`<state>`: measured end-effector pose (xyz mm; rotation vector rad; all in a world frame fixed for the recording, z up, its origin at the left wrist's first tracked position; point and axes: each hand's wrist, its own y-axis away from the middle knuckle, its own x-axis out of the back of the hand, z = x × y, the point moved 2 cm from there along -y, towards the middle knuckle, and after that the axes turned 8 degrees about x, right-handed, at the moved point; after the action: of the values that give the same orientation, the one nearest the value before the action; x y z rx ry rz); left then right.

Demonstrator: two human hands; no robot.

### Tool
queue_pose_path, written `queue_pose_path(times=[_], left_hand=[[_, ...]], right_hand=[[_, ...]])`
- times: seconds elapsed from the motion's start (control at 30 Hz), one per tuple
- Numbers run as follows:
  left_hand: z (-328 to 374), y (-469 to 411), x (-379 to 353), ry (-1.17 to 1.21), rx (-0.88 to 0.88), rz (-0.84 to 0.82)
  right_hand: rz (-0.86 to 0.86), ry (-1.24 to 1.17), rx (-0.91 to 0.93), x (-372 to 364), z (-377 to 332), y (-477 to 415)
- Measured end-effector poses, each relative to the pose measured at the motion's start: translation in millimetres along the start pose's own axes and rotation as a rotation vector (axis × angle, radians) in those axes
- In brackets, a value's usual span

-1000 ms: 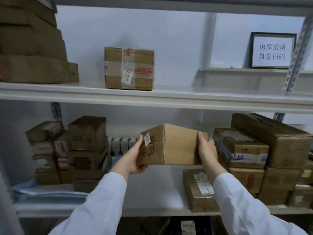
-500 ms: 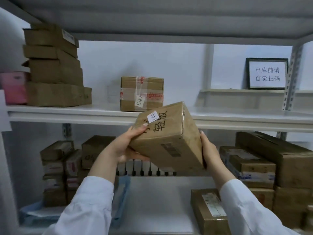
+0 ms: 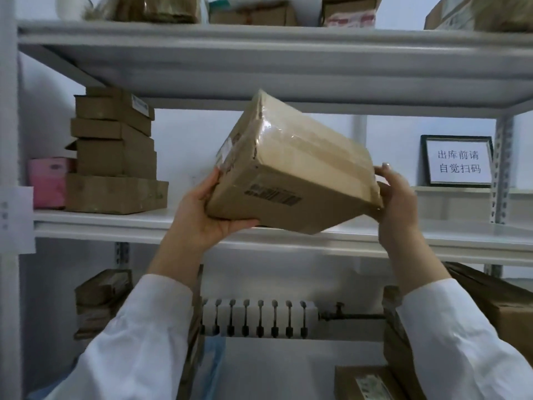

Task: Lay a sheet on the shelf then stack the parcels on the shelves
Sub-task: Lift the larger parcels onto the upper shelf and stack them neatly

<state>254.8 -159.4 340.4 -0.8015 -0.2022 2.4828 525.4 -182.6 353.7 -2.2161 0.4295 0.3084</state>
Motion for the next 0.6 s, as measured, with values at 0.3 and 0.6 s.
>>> queue_pose_path(times=[0.3,0.6], left_hand=[[15,-41,-40,-0.092,-0.357,-0.093],[45,-82,-30,-0.542,-0.643,0.193]], right_hand=[[0.065,0.163,0.280,-43,-5,-25],[-0.410,0.050,0.182,-93,23,-38]])
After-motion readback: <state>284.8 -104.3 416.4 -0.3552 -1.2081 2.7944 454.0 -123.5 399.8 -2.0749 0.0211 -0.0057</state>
